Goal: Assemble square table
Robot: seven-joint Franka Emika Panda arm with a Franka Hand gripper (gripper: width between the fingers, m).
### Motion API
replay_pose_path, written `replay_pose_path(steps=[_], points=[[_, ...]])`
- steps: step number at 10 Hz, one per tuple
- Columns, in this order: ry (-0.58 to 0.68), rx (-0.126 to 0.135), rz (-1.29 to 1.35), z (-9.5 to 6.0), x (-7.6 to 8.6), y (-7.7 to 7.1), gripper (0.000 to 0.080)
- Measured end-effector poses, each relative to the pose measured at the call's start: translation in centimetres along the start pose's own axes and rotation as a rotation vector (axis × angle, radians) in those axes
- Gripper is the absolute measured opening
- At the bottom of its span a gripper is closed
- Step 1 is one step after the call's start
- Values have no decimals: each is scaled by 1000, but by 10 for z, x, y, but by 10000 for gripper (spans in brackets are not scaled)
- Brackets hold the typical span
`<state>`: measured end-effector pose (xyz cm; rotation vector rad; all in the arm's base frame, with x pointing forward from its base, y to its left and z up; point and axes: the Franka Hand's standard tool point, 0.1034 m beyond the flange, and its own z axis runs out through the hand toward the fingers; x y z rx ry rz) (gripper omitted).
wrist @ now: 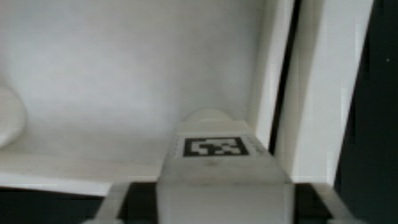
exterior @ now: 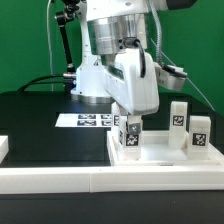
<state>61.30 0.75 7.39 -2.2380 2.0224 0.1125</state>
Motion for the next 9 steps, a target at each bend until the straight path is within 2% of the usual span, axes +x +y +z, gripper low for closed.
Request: replay_pose_path(steps=[5,8,9], points=[[-5,17,273,0,0,-2,291],[-4,20,281,0,-1,-3,291],[-4,18,231,0,-1,-2,473]])
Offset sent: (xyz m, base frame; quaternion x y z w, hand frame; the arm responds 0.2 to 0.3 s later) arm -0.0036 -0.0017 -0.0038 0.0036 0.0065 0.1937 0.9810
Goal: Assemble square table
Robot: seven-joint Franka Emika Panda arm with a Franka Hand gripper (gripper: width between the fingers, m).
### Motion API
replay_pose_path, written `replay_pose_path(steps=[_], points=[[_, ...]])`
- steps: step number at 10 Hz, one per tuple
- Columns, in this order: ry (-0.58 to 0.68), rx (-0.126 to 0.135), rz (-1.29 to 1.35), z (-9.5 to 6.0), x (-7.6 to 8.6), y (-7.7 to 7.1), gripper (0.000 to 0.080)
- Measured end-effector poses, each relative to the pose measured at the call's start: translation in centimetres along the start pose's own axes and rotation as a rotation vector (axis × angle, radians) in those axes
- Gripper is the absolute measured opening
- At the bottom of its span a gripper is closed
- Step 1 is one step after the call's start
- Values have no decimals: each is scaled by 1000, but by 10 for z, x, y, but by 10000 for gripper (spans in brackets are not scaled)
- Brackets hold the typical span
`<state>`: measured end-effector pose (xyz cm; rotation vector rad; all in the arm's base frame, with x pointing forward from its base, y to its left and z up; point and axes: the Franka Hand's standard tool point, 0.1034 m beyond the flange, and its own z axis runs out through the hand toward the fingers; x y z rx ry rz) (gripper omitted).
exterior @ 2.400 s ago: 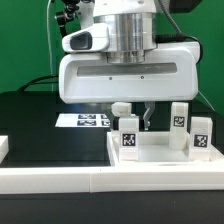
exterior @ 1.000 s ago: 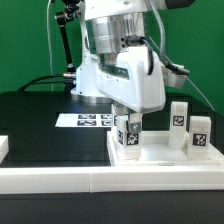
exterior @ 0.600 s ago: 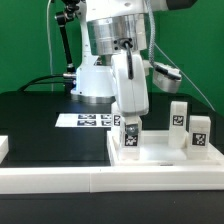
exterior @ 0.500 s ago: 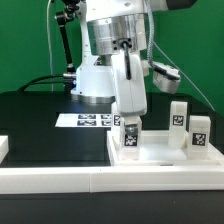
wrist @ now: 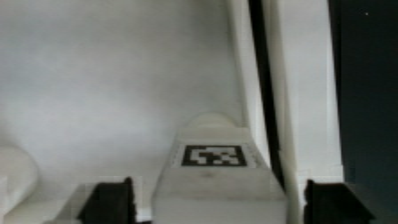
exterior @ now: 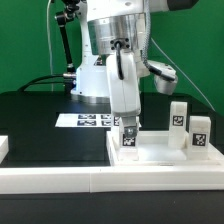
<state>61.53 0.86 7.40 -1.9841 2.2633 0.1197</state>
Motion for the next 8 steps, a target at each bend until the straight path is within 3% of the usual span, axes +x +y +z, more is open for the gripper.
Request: replay_pose_path(steps=[1,2,8], points=[[-3,-18,-83,-1,-2,0,589],[2,-67,-204,-2,-7,0,631],[-5,-68,-708,-2,-7,-4,649]])
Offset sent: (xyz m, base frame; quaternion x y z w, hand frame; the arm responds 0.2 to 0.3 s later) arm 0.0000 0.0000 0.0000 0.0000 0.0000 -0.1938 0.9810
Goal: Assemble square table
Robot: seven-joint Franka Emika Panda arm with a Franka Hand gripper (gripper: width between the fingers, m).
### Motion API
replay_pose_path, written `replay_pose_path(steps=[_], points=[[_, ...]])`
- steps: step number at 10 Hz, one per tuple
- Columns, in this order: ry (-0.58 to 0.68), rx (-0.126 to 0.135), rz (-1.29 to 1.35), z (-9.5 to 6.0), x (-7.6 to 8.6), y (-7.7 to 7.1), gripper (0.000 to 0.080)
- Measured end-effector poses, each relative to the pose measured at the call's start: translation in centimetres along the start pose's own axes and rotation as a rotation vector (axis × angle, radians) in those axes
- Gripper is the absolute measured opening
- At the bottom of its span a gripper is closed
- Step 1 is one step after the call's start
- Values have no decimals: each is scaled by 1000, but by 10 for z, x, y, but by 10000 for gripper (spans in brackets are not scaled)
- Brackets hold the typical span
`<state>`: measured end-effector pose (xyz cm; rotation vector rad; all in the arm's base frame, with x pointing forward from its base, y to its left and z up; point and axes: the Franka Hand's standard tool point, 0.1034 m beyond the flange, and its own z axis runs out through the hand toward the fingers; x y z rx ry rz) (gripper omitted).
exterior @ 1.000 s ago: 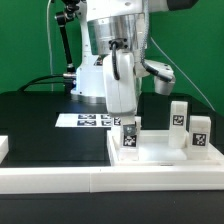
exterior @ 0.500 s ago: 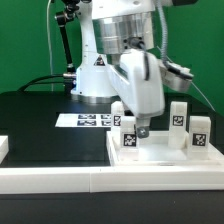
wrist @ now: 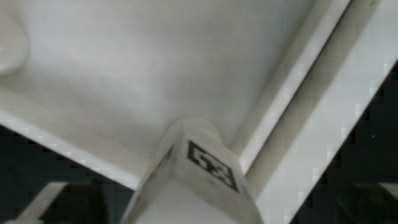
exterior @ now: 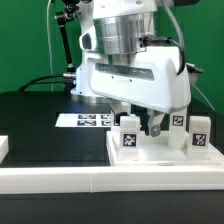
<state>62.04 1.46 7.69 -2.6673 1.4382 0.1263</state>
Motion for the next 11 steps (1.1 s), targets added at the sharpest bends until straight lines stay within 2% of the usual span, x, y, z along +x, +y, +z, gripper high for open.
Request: replay_pose_path(steps=[1,2,3,5,11], points=[[2,-6,-97,0,0,1,649],[16,-47,-232,1,0,4,649],[27,-69,-356,2,1,6,649],[22,-79,-574,1,3,7,649],[9,-93,-988,0,7,9,649]])
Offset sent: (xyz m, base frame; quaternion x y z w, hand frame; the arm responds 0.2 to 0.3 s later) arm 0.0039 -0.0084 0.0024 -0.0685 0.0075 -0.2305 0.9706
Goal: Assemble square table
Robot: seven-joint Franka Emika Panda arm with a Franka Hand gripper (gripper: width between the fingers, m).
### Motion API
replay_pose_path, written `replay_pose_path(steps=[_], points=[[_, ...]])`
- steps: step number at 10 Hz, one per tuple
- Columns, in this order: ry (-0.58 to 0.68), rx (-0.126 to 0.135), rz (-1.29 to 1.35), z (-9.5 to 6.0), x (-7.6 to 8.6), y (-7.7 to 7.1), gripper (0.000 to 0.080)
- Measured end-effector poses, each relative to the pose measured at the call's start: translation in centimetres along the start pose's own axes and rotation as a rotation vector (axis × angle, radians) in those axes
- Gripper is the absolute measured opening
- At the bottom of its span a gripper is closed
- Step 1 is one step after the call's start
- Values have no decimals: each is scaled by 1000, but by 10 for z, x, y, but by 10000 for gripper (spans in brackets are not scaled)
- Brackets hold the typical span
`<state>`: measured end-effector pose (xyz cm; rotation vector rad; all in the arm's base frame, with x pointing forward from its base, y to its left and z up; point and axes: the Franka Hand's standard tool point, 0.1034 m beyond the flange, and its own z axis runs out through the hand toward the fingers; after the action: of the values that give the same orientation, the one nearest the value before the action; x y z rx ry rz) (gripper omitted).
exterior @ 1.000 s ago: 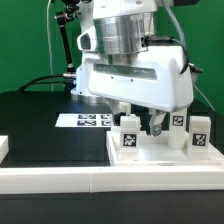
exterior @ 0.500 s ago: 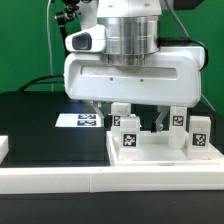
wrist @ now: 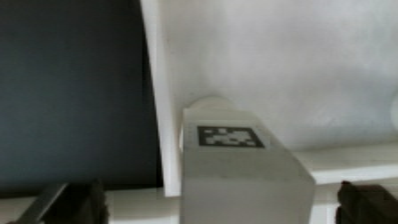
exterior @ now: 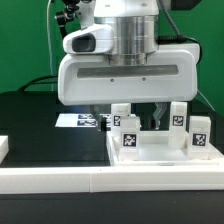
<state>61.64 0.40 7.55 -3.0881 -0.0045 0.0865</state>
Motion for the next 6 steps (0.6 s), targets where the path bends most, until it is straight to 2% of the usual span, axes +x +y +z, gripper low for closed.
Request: replay_pose_path(steps=[1,2,3,4,5,6], points=[[0,1,13,0,0,0,649],[0,1,13,0,0,0,524],[0,1,13,0,0,0,366],[0,1,22,0,0,0,366],[0,3,84,0,0,0,288],[1,3,158,0,0,0,288]])
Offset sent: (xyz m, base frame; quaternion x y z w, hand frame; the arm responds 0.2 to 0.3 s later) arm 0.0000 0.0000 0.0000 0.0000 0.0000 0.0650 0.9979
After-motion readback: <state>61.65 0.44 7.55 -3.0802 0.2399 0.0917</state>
